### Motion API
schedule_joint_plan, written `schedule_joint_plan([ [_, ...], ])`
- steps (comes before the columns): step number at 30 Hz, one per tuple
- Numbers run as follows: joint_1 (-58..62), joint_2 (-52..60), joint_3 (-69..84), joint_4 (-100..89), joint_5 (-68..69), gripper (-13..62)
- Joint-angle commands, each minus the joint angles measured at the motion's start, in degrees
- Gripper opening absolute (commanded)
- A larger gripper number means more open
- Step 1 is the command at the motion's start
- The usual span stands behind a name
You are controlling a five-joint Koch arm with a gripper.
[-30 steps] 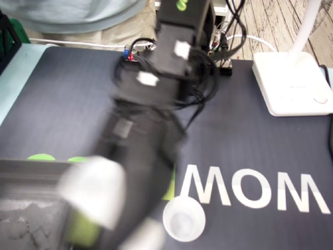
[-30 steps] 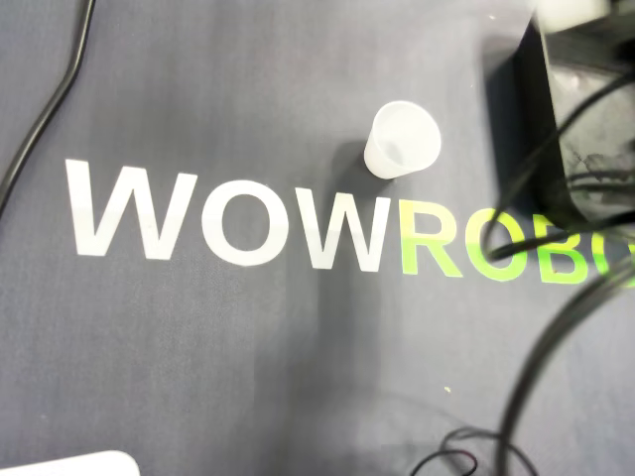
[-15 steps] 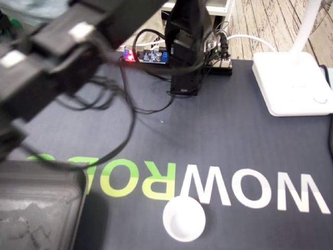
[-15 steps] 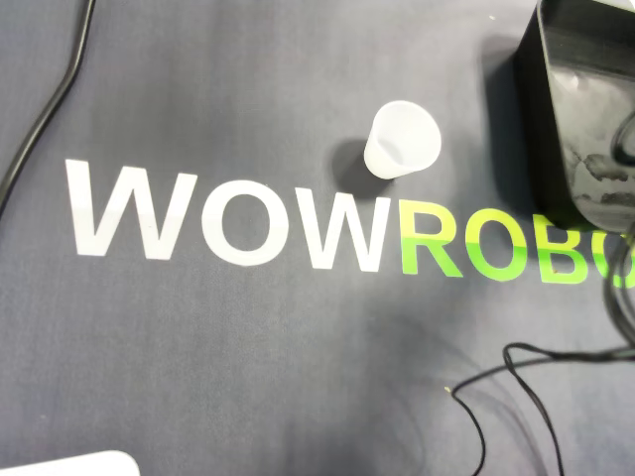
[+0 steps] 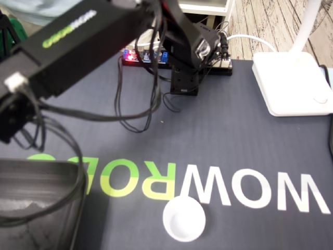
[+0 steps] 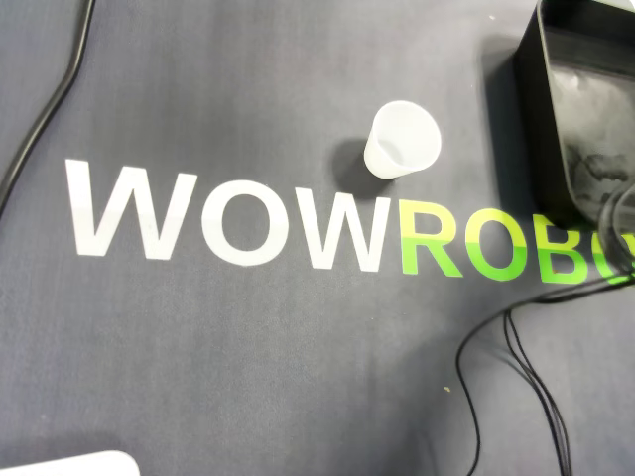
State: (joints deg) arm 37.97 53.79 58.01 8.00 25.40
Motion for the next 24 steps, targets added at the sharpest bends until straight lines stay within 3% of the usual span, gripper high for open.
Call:
schedule_joint_plan([
  [1,0.44,-0.44,-6.24,-0.97,8.17,5.0],
  [12,0.7,-5.45,-8.53,-4.48,29.88,5.0],
  [24,0.62,-9.32,-8.61,-10.81,42.01,5.0],
])
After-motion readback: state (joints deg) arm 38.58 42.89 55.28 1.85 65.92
